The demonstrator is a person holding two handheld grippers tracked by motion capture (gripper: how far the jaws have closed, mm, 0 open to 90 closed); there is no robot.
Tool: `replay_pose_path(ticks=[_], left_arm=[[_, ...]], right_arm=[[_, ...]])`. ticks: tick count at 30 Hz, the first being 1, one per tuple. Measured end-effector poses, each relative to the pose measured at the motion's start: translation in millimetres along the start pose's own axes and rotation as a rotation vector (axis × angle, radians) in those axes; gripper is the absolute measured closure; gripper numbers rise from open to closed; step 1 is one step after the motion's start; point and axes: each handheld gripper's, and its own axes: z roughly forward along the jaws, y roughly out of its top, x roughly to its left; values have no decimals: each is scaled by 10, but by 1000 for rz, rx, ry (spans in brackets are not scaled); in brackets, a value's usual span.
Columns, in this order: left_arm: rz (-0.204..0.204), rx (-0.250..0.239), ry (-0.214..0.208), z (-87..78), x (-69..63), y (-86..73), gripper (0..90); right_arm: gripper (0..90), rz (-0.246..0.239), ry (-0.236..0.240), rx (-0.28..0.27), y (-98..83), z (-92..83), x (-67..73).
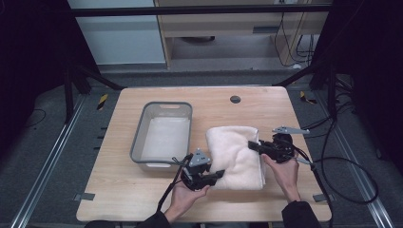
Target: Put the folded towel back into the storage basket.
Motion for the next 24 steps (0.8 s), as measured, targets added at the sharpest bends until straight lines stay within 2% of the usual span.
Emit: replay_pose_path(ticks=[13,18,24], left_arm=[[28,-37,18,-124,-36,100,614],[37,-49,23,-176,-47,147,614],[37,-54,27,-207,-33,164,614]], right_arm=[[688,-30,-8,-44,121,-93,116],[689,-14,1,-56,151,-100,128],[689,-42,-17,-58,200,-91,184]])
